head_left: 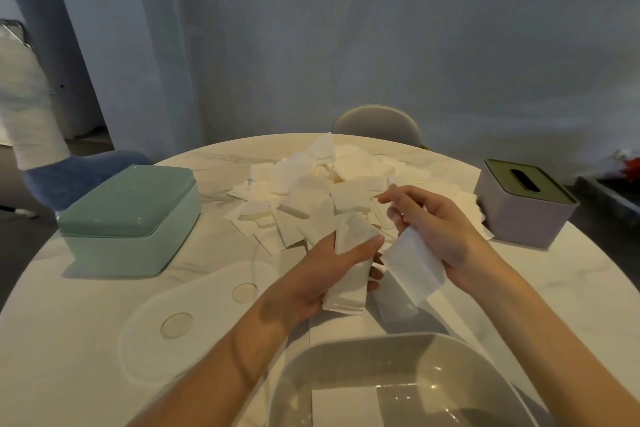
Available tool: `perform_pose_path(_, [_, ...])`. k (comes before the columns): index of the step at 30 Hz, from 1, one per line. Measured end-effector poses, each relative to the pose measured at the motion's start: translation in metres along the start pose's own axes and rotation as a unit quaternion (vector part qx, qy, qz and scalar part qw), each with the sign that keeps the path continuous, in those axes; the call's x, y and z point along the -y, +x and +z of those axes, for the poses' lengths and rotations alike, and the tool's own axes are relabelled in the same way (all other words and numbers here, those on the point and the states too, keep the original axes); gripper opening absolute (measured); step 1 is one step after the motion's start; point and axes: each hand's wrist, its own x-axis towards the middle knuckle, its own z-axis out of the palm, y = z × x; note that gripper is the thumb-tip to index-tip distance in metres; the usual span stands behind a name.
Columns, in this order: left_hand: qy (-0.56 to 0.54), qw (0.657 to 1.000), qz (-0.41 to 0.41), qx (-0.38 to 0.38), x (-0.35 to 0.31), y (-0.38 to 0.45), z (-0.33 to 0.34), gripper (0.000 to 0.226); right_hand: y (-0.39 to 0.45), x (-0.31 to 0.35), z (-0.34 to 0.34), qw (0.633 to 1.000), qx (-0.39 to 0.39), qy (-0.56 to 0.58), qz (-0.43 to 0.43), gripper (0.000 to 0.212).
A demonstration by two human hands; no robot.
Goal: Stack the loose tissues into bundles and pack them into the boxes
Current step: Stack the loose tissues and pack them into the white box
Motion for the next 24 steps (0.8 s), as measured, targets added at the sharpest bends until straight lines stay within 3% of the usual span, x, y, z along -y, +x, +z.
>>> perform_pose_path(2, [-0.046,0.999,-0.017,0.008,0.000,-0.002,0.005,0.046,0.001,-0.001,0.001,0.999,-0.005,0.036,0.038,0.038])
perform_pose_path(5, [-0.167,0.982,-0.081,0.034,-0.003,-0.002,0.011,0.053,0.001,0.002,0.002,0.985,0.080,0.133,0.072,0.040])
perform_pose_path(7, [-0.176,0.979,-0.083,0.064,-0.002,-0.002,0.009,0.058,-0.001,0.006,0.003,0.978,0.110,0.169,0.052,0.040])
perform_pose_path(11, [-0.048,0.995,-0.023,0.082,-0.002,-0.007,0.002,0.043,0.004,0.001,0.001,0.997,-0.010,0.074,-0.002,0.039])
perform_pose_path(16, [0.063,0.992,-0.027,0.106,-0.001,-0.006,-0.004,0.059,0.015,-0.011,-0.012,0.998,-0.064,-0.015,0.003,0.039])
perform_pose_path(18, [0.064,0.993,-0.019,0.094,-0.004,-0.006,-0.004,0.052,0.019,-0.020,-0.018,0.994,-0.063,-0.087,-0.014,0.034])
perform_pose_path(21, [0.052,0.998,0.023,0.036,-0.008,-0.005,-0.008,0.043,0.020,-0.032,-0.023,0.959,-0.097,-0.244,-0.107,0.019])
perform_pose_path(24, [0.033,0.998,0.050,-0.022,-0.012,-0.004,-0.015,0.041,0.014,-0.030,-0.022,0.937,-0.077,-0.258,-0.224,0.022])
